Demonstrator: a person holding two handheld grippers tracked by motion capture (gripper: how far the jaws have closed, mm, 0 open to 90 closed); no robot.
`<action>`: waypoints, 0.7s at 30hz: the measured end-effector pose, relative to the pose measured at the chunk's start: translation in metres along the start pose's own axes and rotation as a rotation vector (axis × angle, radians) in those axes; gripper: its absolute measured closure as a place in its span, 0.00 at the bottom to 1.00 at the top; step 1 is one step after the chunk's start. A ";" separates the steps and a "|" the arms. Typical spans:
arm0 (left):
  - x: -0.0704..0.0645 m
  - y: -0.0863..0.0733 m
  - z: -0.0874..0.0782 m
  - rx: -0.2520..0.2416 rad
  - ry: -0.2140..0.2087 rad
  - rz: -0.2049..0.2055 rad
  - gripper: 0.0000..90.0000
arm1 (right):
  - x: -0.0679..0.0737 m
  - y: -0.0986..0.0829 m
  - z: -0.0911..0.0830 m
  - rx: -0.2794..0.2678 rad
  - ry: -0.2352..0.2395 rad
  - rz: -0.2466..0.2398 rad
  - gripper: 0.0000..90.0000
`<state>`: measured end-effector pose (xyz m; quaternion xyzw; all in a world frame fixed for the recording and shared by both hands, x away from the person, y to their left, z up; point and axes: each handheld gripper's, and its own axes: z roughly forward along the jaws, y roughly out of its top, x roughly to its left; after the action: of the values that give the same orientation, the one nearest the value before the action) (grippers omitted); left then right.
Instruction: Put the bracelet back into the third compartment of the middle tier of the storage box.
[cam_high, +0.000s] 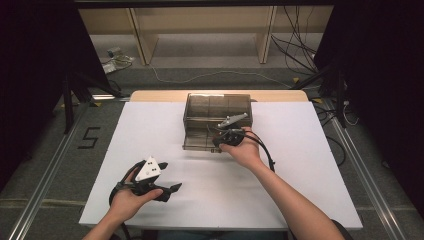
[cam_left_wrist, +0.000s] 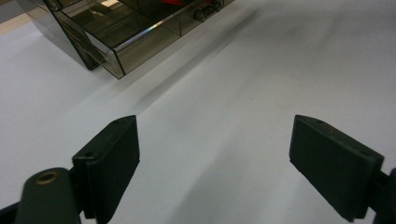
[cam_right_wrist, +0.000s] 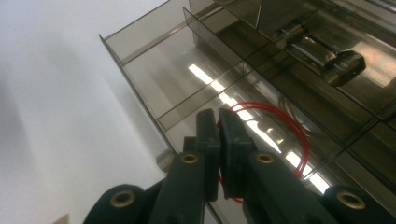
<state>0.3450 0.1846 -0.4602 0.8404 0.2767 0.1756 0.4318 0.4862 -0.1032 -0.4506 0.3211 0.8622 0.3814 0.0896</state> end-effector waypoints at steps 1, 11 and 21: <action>0.000 0.000 0.000 0.000 0.000 0.000 0.18 | 0.000 0.000 0.000 -0.003 0.000 -0.001 0.97; 0.000 0.000 0.000 0.000 -0.001 0.001 0.18 | -0.001 0.000 0.001 -0.002 -0.001 0.003 0.91; 0.000 0.000 -0.001 -0.003 0.001 -0.001 0.18 | -0.001 0.001 -0.005 -0.036 -0.010 0.022 0.75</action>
<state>0.3448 0.1851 -0.4600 0.8396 0.2770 0.1761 0.4329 0.4856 -0.1063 -0.4461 0.3306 0.8511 0.3964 0.0953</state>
